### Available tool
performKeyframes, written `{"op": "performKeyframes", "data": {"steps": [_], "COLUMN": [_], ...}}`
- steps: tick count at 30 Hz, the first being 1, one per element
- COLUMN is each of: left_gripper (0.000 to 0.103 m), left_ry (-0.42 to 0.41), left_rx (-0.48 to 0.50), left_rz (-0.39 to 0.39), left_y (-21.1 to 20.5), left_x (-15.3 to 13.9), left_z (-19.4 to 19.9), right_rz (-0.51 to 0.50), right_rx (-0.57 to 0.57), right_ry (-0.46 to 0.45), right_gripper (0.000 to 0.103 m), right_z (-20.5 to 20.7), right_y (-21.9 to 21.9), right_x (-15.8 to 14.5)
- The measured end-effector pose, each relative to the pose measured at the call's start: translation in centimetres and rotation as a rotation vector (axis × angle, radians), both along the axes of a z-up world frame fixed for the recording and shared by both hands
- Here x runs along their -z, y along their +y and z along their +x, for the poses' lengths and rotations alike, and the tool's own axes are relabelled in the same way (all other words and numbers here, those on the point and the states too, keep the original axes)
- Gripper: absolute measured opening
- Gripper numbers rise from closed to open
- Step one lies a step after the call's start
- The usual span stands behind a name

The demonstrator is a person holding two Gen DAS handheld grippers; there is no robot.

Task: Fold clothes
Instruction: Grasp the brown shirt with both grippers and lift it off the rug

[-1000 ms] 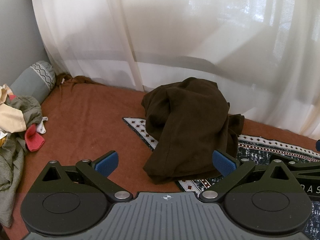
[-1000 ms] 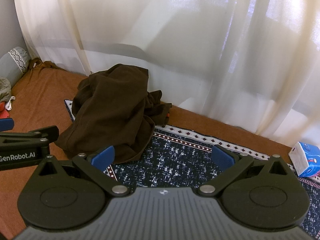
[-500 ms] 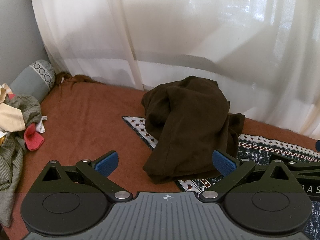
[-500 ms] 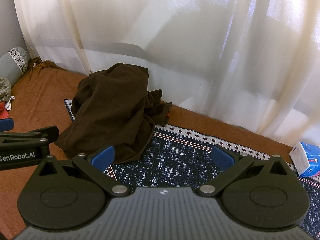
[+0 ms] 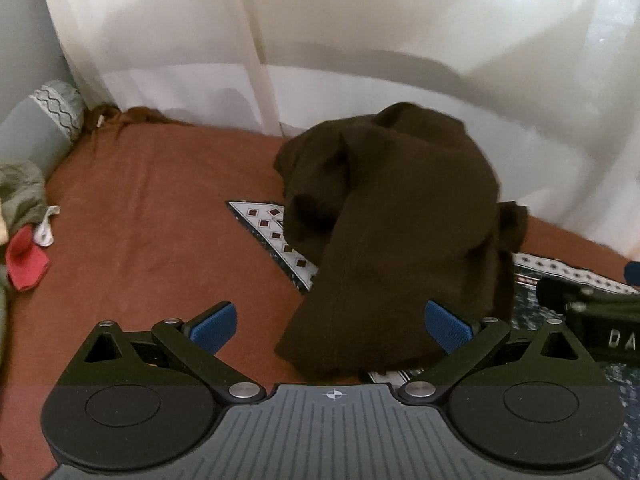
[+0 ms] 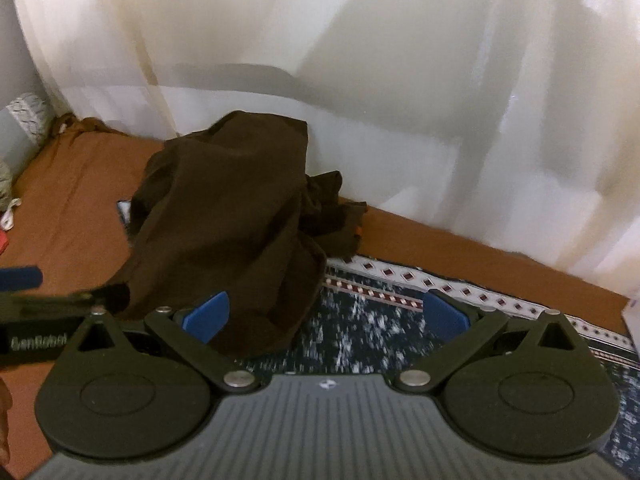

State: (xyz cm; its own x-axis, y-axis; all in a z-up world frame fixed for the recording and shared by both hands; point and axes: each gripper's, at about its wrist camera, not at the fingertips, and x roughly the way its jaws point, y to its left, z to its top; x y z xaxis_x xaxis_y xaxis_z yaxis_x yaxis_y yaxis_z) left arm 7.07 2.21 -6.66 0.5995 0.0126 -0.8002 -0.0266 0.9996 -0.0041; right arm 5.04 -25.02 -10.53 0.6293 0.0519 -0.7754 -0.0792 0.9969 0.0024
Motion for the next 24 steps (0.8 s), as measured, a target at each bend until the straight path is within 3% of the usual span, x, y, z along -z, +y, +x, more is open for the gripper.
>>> {"op": "performKeyframes", "data": {"steps": [2,7,12,15,16,17,18,20,24], "left_gripper": [0.101,0.096,0.094,0.071,0.055,0.036,0.028,0.003,0.0], "left_ry": [0.001,0.04,0.008,0.064,0.069,0.073,0.077,0.083,0.048], "left_rx": [0.016,0.071,0.184,0.21,0.216,0.222,0.228,0.237,0.212], "left_rz": [0.003,-0.076,-0.024,-0.058,-0.076,-0.093,-0.111,-0.135,-0.121], "left_y": [0.3,1.1,0.1,0.0,0.1,0.2,0.2,0.3,-0.1], "left_x": [1.2,2.4,3.2,4.4,4.5,4.6,4.8,5.0,3.6], "left_z": [1.4,4.4,5.2,6.1,6.2,6.2,6.3,6.2,5.3], "right_rz": [0.005,0.044,0.111,0.034,-0.005,-0.021,0.003,0.079,0.198], "right_rx": [0.002,0.008,0.006,-0.068,-0.101,-0.128,-0.135,-0.132,-0.12], "right_ry": [0.008,0.016,0.002,-0.015,-0.015,-0.01,-0.002,0.02,0.061], "right_gripper": [0.103,0.103,0.103,0.102,0.1,0.095,0.086,0.07,0.017], "right_z": [1.7,5.9,9.7,11.1,11.2,11.3,11.4,11.6,11.3], "right_y": [0.3,0.9,1.2,2.9,3.5,3.9,3.7,3.1,1.7], "right_x": [1.1,2.9,3.6,4.2,4.6,4.9,5.2,5.6,5.6]}}
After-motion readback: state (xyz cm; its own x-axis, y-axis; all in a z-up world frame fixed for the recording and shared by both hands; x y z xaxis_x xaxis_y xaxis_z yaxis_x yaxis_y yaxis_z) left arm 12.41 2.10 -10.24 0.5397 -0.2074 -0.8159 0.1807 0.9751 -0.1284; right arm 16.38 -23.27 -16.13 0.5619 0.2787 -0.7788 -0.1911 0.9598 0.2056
